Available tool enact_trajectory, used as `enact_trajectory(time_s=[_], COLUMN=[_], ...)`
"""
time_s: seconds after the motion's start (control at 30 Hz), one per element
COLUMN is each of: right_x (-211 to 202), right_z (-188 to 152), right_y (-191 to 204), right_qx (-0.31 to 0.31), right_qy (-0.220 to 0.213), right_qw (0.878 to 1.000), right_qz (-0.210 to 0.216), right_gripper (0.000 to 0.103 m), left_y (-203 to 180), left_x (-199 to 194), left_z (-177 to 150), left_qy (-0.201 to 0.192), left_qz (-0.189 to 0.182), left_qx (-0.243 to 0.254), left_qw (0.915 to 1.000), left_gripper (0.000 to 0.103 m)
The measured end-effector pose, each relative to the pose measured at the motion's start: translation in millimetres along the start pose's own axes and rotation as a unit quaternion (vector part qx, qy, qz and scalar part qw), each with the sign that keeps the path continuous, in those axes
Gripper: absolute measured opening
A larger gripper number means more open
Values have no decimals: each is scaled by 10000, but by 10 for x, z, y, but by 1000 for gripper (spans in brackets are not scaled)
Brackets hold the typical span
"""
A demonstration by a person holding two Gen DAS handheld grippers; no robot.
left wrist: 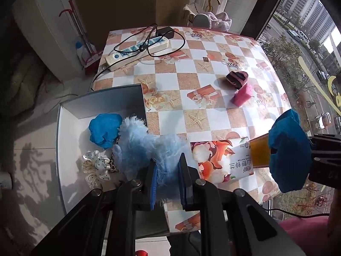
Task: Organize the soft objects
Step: 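Lift the fluffy item and blue glove and carry both toward the box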
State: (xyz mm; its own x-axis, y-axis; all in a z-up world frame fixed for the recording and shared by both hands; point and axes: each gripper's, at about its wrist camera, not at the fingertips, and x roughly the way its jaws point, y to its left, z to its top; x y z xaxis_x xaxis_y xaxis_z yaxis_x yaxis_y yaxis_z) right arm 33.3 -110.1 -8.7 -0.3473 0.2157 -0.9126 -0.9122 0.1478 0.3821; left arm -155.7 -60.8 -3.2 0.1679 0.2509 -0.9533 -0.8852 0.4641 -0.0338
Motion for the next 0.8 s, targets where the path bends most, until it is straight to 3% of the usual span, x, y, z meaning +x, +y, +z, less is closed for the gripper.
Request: enact_trajectory(time_s=[0.8], right_x=[58], right_z=[-10], right_y=[74], right_qx=[-38], right_qy=[23], right_qw=[10000], right_qz=[17], right_gripper=[25], left_y=[123], left_x=[-15], left_z=[-49], left_qy=[-9], left_qz=[23], left_qx=[-150], left_qw=[9999], left_gripper=[19])
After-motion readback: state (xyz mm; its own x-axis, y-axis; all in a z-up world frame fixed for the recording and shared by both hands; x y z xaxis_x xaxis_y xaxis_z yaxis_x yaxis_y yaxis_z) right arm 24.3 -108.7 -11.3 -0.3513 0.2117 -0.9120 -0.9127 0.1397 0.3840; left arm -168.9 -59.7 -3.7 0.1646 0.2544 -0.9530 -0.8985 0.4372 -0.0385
